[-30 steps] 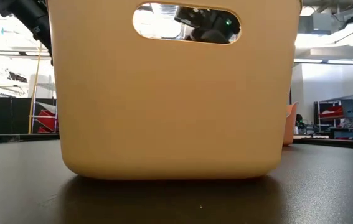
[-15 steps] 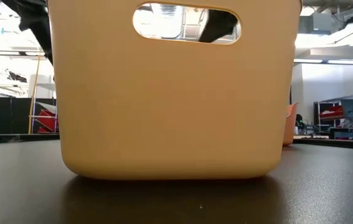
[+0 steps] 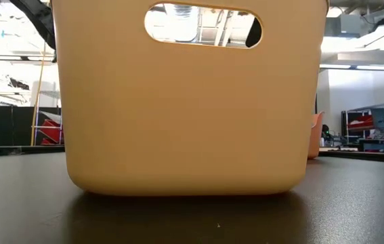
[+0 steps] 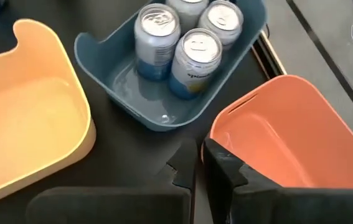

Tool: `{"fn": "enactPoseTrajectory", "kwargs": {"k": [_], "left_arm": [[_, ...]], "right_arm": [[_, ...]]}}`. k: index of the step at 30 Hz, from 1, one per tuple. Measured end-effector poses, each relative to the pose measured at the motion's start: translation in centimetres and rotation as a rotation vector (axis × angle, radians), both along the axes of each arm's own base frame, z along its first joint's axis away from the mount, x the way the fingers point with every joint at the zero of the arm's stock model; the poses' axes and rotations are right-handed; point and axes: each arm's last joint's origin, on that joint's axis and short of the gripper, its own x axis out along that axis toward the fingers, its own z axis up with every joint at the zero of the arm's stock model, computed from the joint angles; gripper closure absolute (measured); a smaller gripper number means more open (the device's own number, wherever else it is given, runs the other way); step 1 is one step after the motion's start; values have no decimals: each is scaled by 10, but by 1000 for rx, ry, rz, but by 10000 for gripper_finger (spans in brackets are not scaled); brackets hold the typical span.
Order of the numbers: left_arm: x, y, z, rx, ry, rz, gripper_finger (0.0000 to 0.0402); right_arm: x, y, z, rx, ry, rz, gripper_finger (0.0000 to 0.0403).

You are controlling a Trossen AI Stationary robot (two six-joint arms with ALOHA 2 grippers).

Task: Sort soda cans
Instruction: Adjust the blue bin on the table

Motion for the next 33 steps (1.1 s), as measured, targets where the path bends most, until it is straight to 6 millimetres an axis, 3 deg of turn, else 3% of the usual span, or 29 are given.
{"fn": "enactPoseTrajectory", "kwargs": {"k": [7, 15, 25, 33], "left_arm": [[7, 31, -4, 49, -7, 43, 148], [16, 45, 20, 134, -46, 24, 148], [-8, 15, 68, 185, -106, 7, 148], [-10, -11, 89, 224, -185, -59, 148]], "right_arm": [[9, -3, -47, 7, 60, -8, 360], [15, -25, -81, 7, -76, -85, 382], [10, -28, -113, 29, -112, -125, 396], [33, -33, -139, 16, -66, -112, 396]]}}
